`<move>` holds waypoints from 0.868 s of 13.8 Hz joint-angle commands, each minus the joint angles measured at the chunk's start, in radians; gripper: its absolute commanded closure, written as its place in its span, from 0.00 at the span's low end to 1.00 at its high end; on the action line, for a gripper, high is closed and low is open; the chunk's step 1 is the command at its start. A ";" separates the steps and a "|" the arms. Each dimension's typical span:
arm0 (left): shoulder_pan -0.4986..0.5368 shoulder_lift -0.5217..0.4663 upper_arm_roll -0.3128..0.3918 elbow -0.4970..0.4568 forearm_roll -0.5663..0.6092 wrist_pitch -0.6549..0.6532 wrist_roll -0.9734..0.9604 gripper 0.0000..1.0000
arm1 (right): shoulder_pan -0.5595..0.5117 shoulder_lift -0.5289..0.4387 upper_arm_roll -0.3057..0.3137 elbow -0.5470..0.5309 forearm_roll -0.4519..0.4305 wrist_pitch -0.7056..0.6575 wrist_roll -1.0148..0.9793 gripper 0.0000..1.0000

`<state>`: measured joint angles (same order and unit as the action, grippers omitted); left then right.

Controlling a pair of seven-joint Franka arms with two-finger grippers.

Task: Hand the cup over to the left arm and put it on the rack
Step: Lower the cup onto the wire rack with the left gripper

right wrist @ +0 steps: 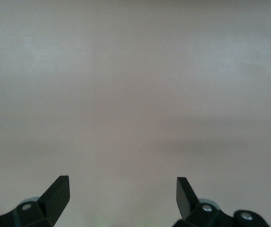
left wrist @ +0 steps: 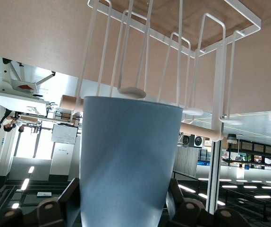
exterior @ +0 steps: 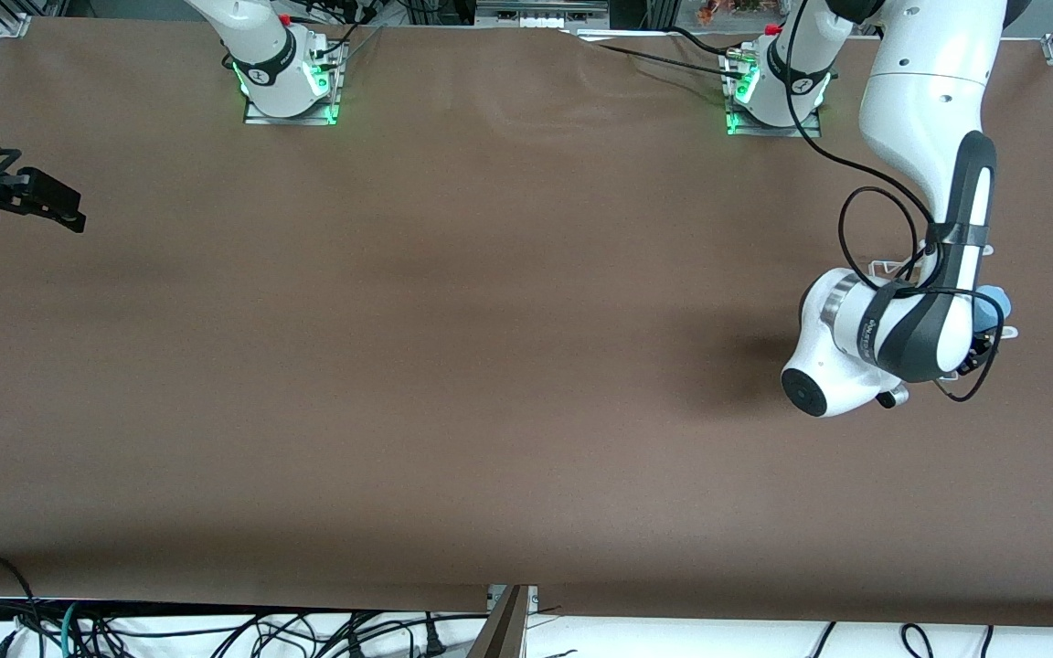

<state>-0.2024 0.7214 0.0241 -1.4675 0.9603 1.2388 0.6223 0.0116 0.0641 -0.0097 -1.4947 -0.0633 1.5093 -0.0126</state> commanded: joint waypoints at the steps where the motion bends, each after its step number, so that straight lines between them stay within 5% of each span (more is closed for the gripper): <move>1: 0.003 0.016 0.000 0.000 0.037 -0.002 -0.038 0.88 | -0.010 -0.021 0.005 -0.035 0.007 0.009 -0.024 0.00; 9: 0.018 0.039 0.000 0.000 0.022 0.034 -0.095 0.84 | -0.013 0.016 -0.006 0.011 0.005 0.011 -0.076 0.00; 11: 0.044 0.039 -0.001 0.003 0.000 0.051 -0.101 0.44 | -0.010 0.017 -0.006 0.011 0.005 0.009 -0.076 0.00; 12: 0.044 0.036 -0.001 0.007 -0.006 0.054 -0.101 0.01 | -0.013 0.017 -0.006 0.011 0.005 0.011 -0.076 0.00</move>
<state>-0.1733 0.7609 0.0252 -1.4678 0.9603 1.2797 0.5319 0.0095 0.0720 -0.0189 -1.5041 -0.0633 1.5233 -0.0678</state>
